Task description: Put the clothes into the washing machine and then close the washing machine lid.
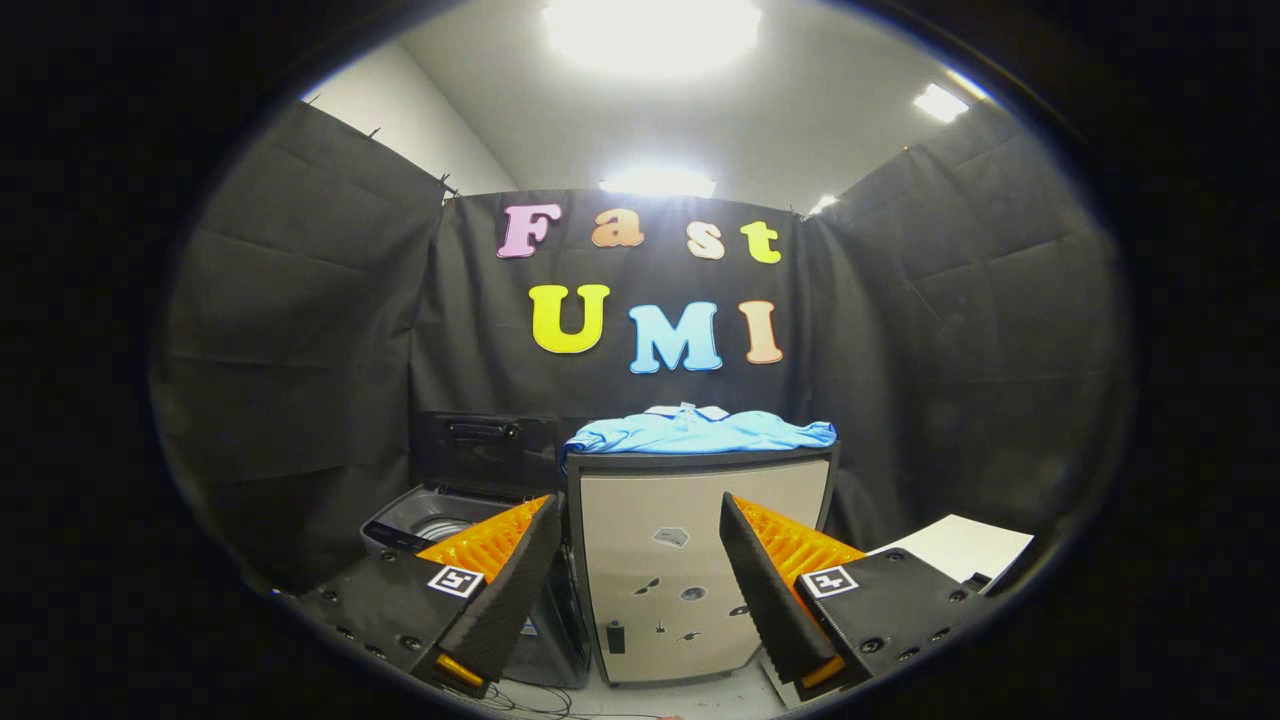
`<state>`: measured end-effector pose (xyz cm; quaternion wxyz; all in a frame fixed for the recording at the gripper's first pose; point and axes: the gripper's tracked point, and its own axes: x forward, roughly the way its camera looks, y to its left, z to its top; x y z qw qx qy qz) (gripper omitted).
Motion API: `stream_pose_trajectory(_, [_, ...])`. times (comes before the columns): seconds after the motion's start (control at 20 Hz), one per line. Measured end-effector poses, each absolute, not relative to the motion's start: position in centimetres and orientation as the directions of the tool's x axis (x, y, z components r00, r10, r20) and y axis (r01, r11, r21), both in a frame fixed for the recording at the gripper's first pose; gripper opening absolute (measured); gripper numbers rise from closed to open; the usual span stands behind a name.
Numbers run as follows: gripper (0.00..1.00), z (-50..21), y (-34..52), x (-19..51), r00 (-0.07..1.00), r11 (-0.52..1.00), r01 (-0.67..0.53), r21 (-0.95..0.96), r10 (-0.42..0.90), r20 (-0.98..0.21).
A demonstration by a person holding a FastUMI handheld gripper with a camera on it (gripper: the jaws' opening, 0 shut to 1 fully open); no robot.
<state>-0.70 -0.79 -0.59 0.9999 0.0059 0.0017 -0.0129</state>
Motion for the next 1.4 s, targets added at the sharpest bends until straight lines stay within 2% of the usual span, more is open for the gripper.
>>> stream_pose_trajectory(0.9, [0.99, 1.4, 1.2, -1.3, 1.000, 1.000, 0.018, 0.006, -0.019, 0.012])
stream_pose_trajectory(1.4, [0.99, 3.8, 0.7, 2.5, 1.000, 1.000, 0.021, 0.003, -0.021, 0.007])
